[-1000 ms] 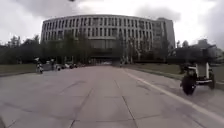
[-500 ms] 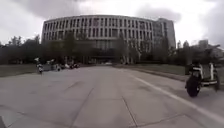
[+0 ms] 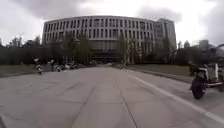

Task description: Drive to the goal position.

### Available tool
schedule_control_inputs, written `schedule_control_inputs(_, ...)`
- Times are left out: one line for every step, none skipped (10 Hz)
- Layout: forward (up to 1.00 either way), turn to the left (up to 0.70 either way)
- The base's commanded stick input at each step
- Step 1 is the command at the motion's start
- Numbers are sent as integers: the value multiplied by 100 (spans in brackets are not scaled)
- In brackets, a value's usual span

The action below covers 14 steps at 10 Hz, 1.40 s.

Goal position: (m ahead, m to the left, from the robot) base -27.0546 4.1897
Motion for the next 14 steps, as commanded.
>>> schedule_control_inputs(28,9)
schedule_control_inputs(28,9)
schedule_control_inputs(28,9)
schedule_control_inputs(28,8)
schedule_control_inputs(28,7)
schedule_control_inputs(28,6)
schedule_control_inputs(28,6)
schedule_control_inputs(28,7)
schedule_control_inputs(28,9)
schedule_control_inputs(28,11)
schedule_control_inputs(28,13)
schedule_control_inputs(28,13)
schedule_control_inputs(28,14)
schedule_control_inputs(28,14)
